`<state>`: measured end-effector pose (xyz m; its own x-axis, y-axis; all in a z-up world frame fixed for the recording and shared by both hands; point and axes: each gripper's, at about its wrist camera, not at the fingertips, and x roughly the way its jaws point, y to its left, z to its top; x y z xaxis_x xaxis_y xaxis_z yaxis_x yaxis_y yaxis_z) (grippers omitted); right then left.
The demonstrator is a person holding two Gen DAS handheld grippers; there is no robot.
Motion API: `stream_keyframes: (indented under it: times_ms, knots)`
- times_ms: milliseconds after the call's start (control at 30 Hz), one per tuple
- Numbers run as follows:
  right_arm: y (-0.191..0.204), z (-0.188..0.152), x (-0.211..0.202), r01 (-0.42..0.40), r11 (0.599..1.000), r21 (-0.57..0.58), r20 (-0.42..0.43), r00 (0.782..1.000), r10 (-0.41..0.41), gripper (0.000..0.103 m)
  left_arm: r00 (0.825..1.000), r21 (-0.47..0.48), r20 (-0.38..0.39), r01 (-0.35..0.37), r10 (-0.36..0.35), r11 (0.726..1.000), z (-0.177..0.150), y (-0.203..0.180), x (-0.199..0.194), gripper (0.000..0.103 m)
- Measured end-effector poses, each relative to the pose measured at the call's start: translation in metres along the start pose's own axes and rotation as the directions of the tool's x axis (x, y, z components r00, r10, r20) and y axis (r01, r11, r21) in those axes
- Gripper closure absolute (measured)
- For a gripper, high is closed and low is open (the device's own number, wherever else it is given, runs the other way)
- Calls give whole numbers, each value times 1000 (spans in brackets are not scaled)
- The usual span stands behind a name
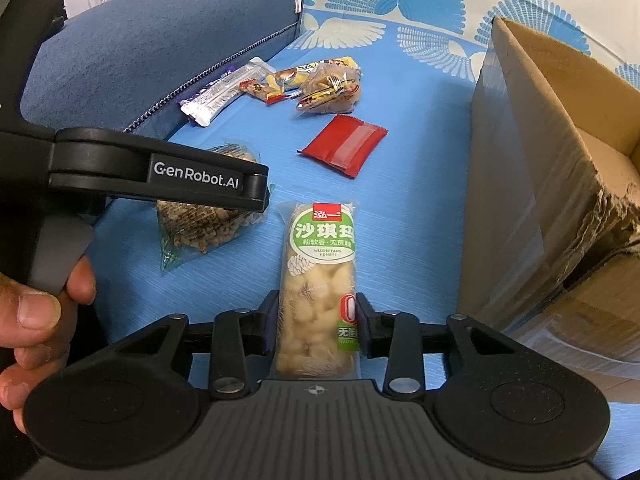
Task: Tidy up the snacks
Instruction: 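Hold the green-labelled bar with the right tool while the left tool hovers over the nut cake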
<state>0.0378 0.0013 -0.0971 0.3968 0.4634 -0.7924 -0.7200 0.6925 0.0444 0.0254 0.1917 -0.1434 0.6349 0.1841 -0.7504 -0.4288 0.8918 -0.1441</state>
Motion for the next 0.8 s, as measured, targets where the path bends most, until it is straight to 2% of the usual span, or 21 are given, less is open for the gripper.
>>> stream_keyframes:
  times_ms: [800]
  knots:
    - [-4,2,-10,12,1000,24,74,997,-13,65,999,-17,32,21,-20,1000,0,3,-6,15]
